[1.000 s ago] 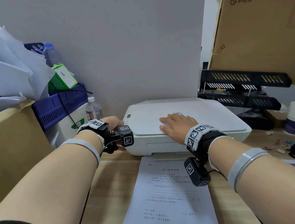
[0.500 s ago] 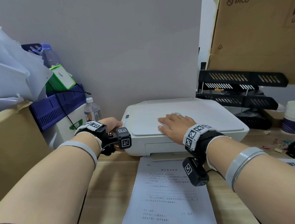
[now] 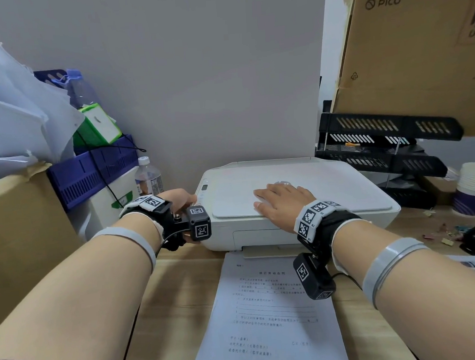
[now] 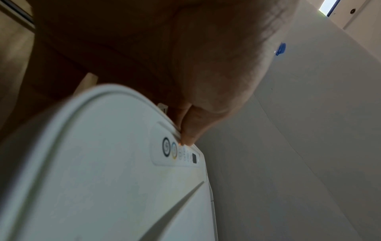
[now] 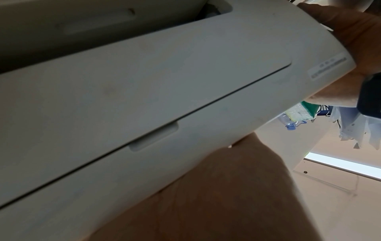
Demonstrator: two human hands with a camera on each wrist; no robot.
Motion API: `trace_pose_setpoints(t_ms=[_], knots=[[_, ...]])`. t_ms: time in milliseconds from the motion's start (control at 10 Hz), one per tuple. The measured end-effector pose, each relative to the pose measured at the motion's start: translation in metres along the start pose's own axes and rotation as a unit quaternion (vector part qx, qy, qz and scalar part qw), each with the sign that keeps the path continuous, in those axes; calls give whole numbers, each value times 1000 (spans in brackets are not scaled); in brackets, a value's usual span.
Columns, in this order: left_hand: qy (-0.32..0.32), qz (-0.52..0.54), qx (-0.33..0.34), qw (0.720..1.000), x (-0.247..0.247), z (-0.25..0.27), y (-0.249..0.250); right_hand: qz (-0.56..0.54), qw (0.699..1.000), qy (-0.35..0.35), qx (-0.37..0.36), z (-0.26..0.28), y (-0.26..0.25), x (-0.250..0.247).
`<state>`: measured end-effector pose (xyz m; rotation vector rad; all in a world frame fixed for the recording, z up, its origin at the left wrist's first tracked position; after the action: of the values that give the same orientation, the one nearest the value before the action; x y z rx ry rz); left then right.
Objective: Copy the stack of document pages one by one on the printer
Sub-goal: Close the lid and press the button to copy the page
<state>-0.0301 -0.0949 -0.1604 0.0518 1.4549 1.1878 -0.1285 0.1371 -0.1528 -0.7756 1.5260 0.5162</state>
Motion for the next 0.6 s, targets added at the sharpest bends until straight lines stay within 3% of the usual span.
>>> trace_pose_setpoints(t_ms=[200,500,600], knots=[[-1,8,-1,1000,2,6,2,2,1000,-3,1,1,-1,-1],[-18,35,-58,998,3,19,2,36,999,-16,-4,1,-1,2],[-5,38,-44,998,3,12,1,38,999,-30,-7,1,-1,2]])
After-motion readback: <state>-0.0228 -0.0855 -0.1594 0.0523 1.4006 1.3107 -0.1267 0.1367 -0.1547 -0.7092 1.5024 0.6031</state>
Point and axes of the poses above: each hand's wrist, its own z-axis away from the middle knuckle, its own x-axis out of the palm, y = z × x, the point moved 10 cm from there along -z, towards the middle knuckle, and after that the axes turned 1 degree about x, right-handed, at the moved point
